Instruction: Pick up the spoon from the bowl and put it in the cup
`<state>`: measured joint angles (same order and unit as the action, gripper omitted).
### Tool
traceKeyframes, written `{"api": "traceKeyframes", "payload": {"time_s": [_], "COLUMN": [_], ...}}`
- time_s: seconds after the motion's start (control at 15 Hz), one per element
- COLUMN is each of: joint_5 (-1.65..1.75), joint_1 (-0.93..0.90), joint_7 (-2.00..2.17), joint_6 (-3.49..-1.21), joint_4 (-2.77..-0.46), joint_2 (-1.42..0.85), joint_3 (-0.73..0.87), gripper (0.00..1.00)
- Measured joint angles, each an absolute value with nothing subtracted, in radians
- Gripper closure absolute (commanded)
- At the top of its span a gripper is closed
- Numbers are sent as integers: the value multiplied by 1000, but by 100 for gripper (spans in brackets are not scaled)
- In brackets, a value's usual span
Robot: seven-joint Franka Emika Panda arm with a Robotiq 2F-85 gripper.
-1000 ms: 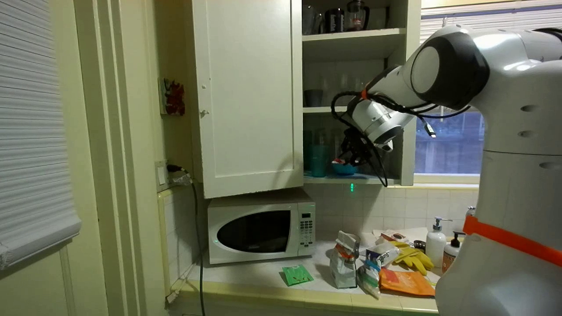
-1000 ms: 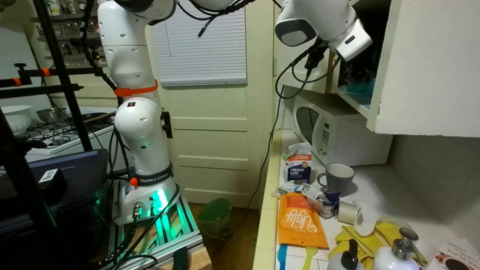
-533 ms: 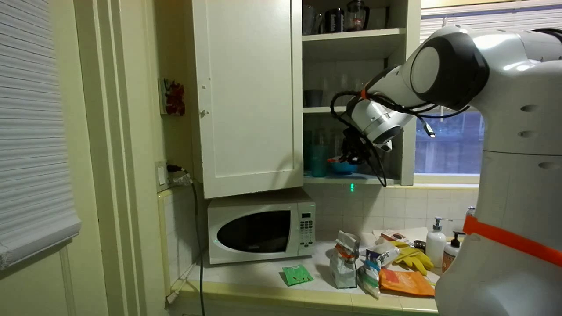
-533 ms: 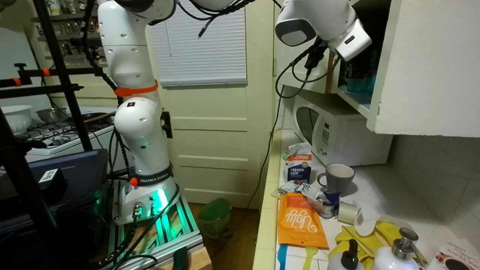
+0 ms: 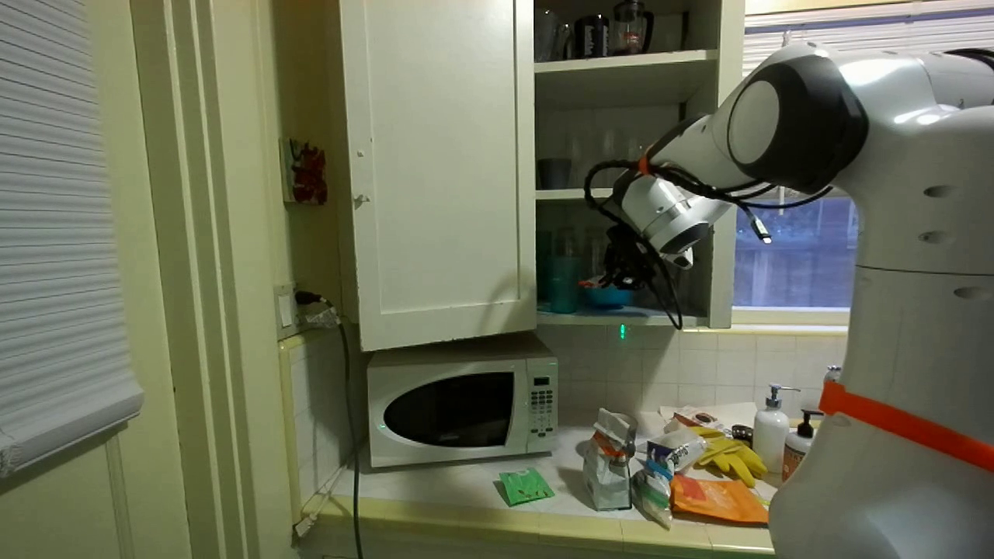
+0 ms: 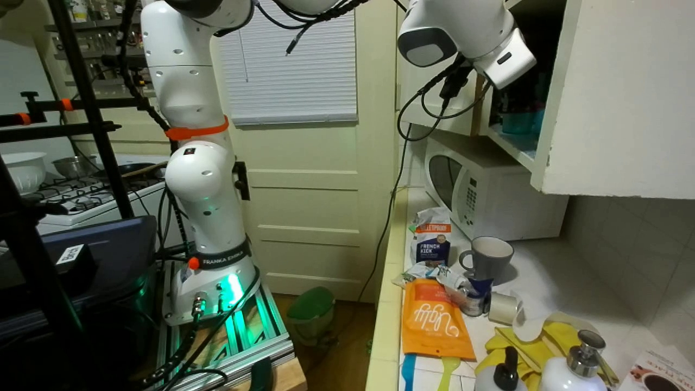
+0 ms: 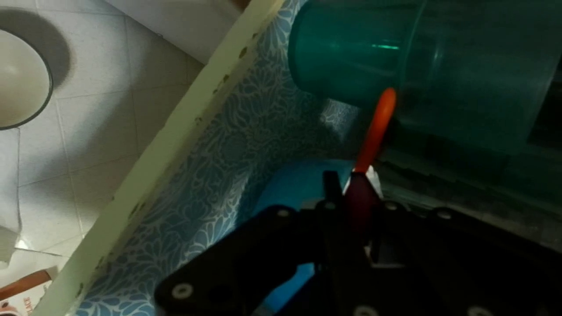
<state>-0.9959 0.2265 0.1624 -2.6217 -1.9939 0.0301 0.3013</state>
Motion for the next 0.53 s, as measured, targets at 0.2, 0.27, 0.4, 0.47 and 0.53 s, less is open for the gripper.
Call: {"api": "traceKeyframes", "payload": {"time_s": [0.2,0.27,0.4,0.47,0.53], "joint_5": [-995,-995,-995,-995,-995], "joint_1": [227,227,228,229,230], "joint_7": [182,188,197,200,204], "joint_6": [-2621,-2619,-2609,-2594,-2571], "joint_4": [-1996,-1997,-2000,-2004,-2009], "joint_2": [40,43,54,64,79], "joint_3": [301,301,301,300,300], "gripper": [97,97,97,97,97]}}
